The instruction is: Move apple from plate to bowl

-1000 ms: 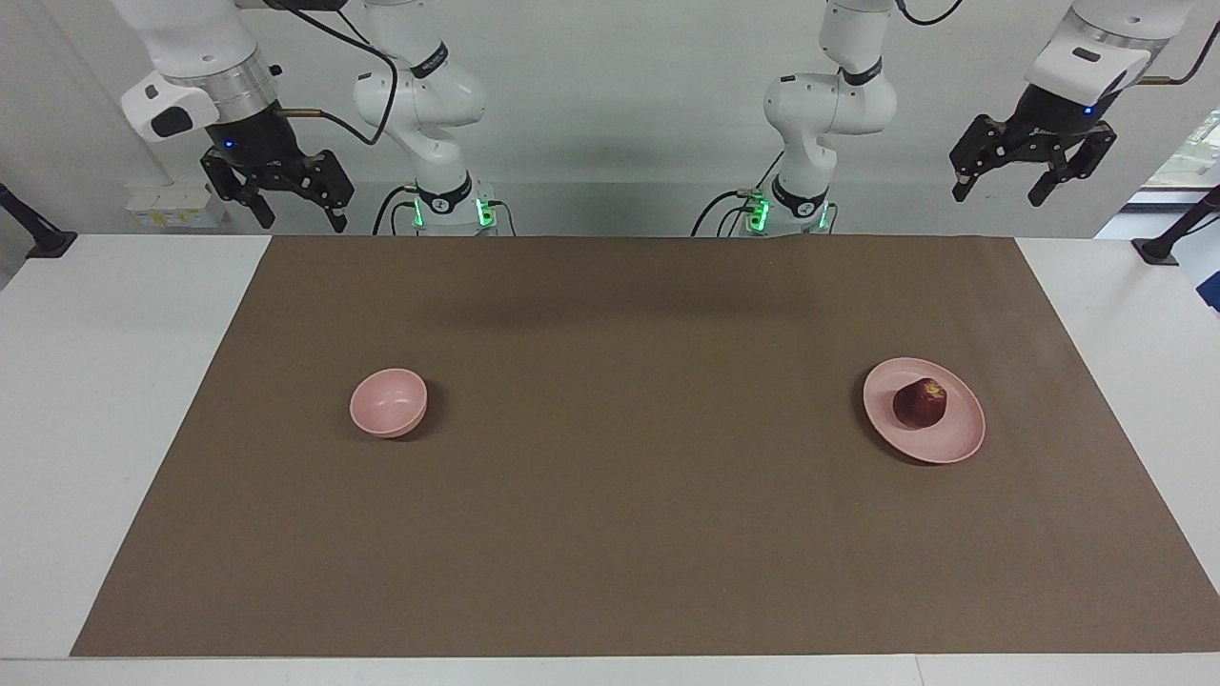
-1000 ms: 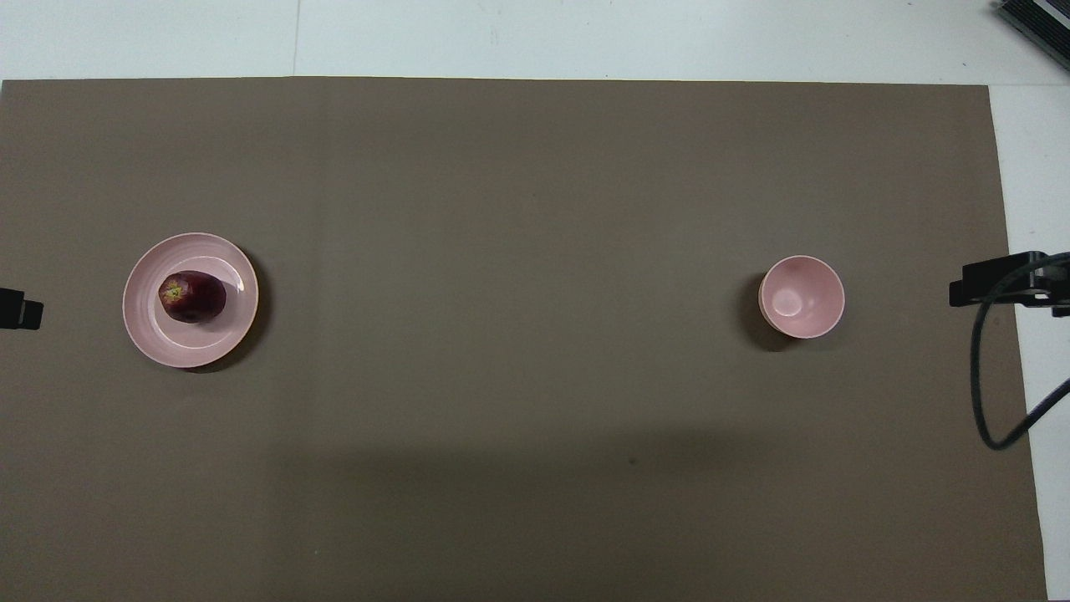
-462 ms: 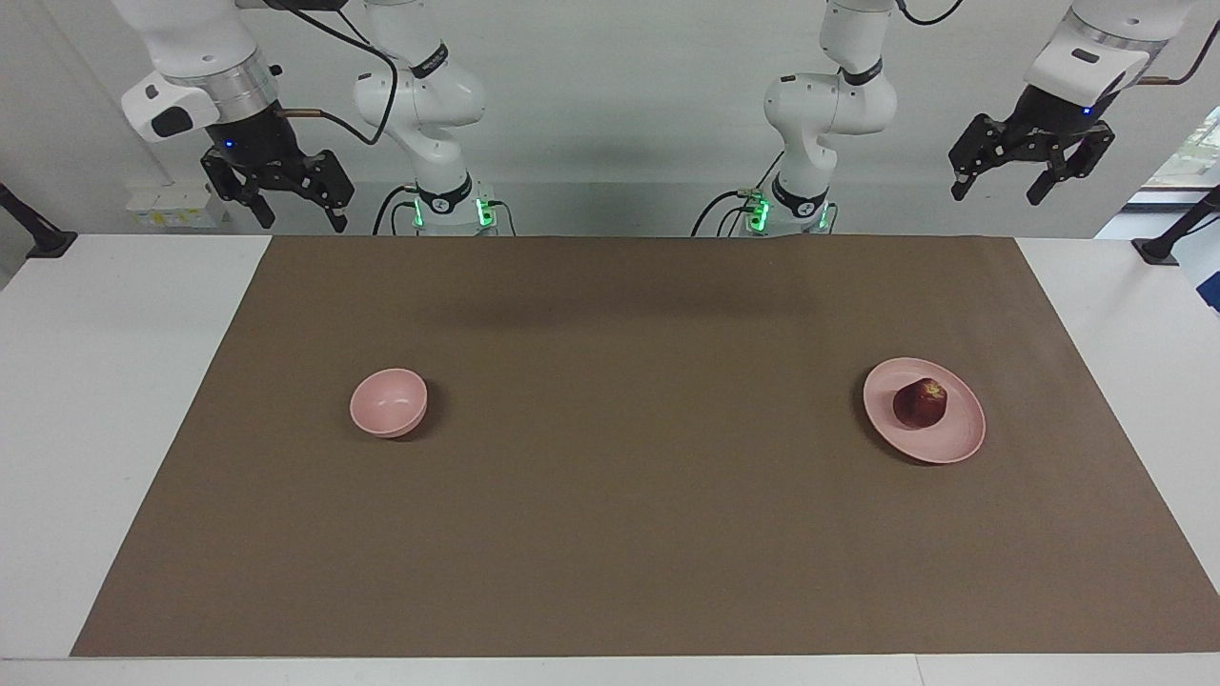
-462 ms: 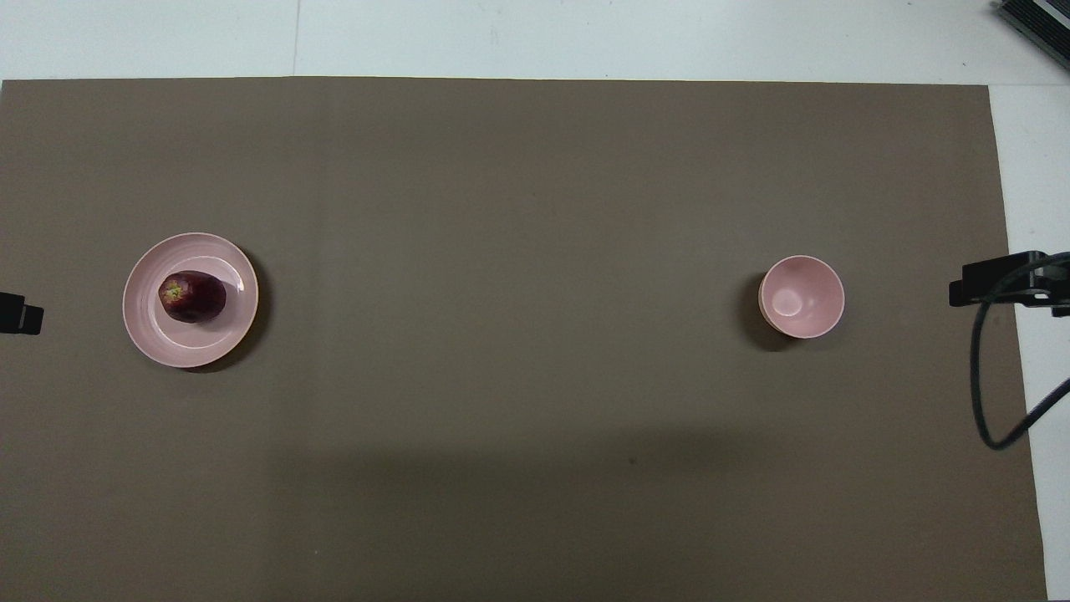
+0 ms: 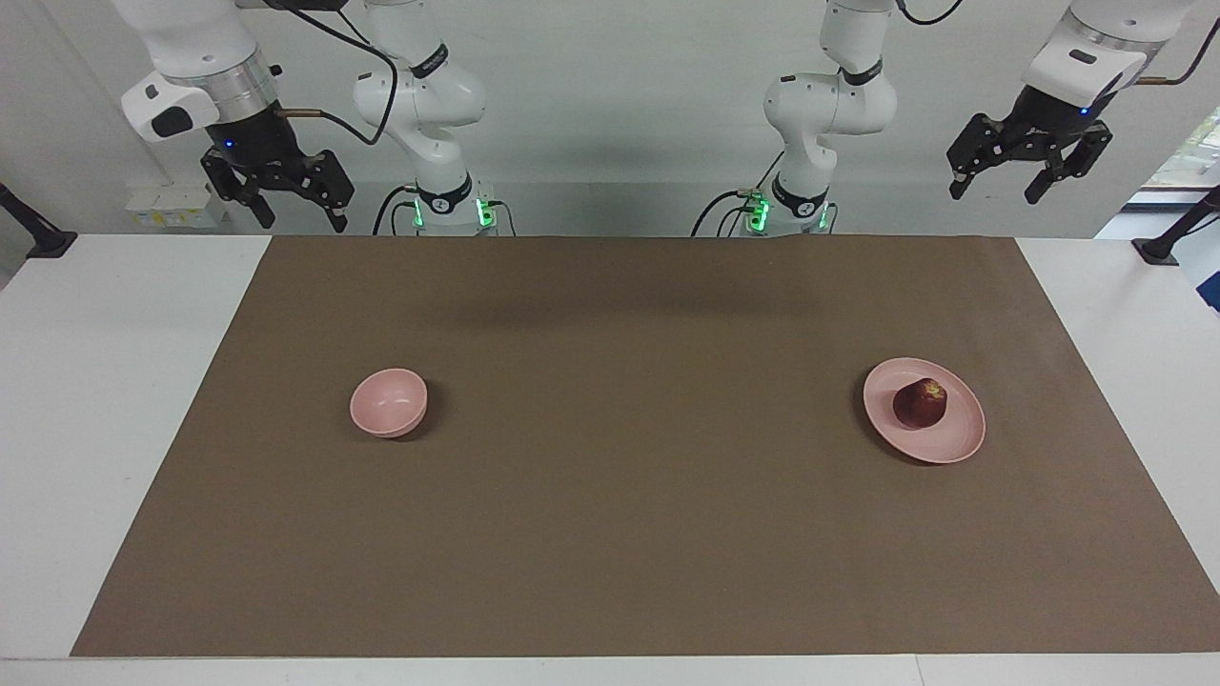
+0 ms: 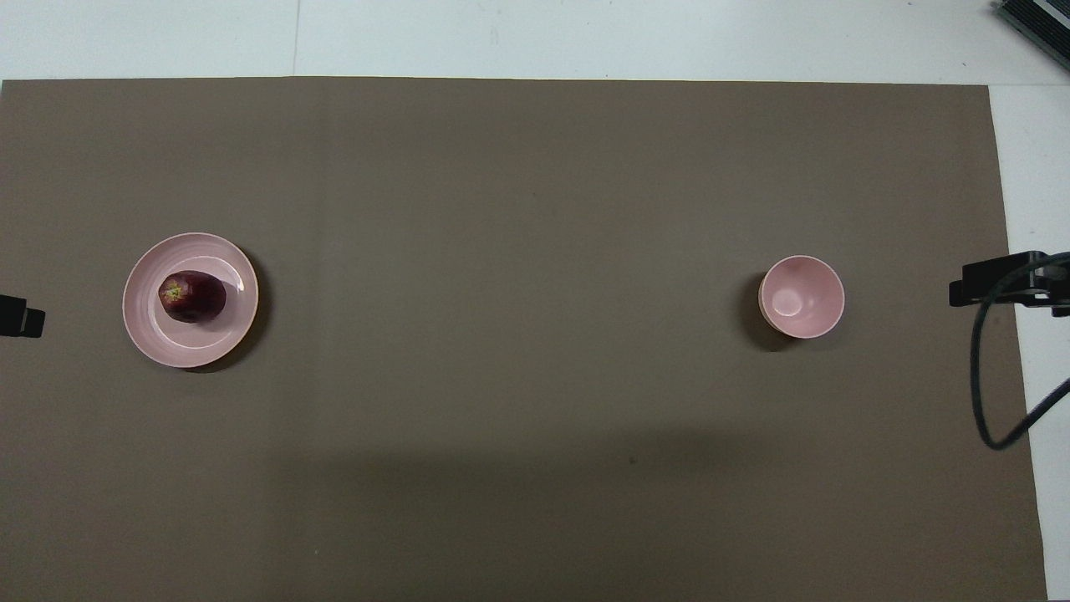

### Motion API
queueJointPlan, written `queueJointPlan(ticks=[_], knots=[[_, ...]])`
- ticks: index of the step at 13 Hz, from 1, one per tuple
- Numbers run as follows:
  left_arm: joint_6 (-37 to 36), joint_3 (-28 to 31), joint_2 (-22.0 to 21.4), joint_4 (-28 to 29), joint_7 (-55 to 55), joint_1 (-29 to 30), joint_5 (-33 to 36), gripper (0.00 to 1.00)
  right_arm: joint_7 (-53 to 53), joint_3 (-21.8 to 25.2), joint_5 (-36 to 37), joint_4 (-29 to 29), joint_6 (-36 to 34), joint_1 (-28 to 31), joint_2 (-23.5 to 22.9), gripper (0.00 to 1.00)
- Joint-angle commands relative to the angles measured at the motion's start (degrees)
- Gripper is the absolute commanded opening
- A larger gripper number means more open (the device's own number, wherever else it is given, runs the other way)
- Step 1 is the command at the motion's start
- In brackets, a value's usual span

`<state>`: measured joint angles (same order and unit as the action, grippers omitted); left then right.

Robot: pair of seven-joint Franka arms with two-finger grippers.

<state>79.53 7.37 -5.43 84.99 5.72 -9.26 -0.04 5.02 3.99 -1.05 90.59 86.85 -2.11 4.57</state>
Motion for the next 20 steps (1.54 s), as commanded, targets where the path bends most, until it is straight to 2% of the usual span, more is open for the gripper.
queueJointPlan(ticks=[1,8,12,16,19,20], knots=[[3.24,0.10,-1.25,2.53,0.17,-0.14,-0.05,1.00,-1.76,-0.21,-0.36,0.47,0.51,0.53,0.53,1.00],[19.84,0.01,-0.64,16.94,0.44,-0.06,-0.05,1.00,-1.68,-0.21,-0.36,0.47,-1.07,0.62,0.71,1.00],[38.45,0.10,0.68,27.74,0.79,0.56,-0.14,1.00,-1.94,-0.21,-0.36,0.73,0.07,0.19,0.62,1.00],[45.25,0.10,6.30,30.75,6.04,2.14,-1.36,1.00,-1.24,-2.23,-0.71,3.45,4.73,-0.61,0.71,1.00],[50.28,0.10,11.13,32.78,14.04,4.77,-8.73,1.00,0.95,-2.32,-3.08,5.21,8.67,-3.06,0.18,1.00],[51.50,0.10,12.01,33.04,14.58,5.04,-8.84,1.00,1.13,-2.32,-3.08,5.73,8.95,-3.51,-0.08,1.00]])
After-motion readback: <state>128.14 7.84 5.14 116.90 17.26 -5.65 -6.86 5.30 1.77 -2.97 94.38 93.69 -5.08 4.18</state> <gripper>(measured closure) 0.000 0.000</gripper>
